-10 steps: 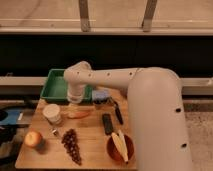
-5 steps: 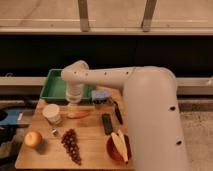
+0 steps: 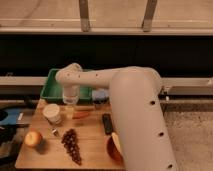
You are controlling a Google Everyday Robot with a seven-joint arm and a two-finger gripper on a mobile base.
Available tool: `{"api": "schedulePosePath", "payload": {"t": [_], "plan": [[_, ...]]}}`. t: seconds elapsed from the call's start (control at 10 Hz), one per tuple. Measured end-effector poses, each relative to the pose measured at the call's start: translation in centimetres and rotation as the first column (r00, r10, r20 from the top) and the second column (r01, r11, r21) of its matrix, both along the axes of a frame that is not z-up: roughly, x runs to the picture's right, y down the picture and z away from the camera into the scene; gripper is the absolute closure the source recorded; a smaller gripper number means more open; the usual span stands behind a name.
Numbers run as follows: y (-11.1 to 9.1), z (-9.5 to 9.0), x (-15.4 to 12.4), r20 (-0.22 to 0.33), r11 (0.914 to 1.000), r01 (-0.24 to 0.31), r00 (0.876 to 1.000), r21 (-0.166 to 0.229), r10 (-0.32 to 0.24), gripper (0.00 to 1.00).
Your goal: Place pepper in paper cup
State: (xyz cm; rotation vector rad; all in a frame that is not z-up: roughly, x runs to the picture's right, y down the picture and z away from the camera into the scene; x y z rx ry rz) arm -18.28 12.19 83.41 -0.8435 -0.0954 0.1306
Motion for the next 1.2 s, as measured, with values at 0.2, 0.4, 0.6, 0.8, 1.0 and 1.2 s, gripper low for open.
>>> {"api": "schedulePosePath", "payload": {"t": [0.2, 0.4, 0.6, 0.8, 1.0, 1.2], "plan": [[1.0, 0.7, -0.4, 0.002, 0.9998, 0.002, 1.0, -0.021, -0.002, 0.34], [2.0, 1.4, -0.6, 0.007, 0.9992, -0.008, 1.0, -0.04, 0.009, 0.34], [2.7, 1.5, -0.4, 0.006, 0.9983, -0.028, 1.0, -0.051, 0.028, 0.34], [3.3, 1.7, -0.4, -0.002, 0.9978, -0.034, 0.999, -0.056, 0.034, 0.42], [3.9, 1.8, -0.8, -0.005, 0.9977, -0.031, 1.0, -0.06, 0.031, 0.62], [4.3, 2.2, -0.8, -0.005, 0.9966, -0.046, 0.999, -0.069, 0.045, 0.78]]}}
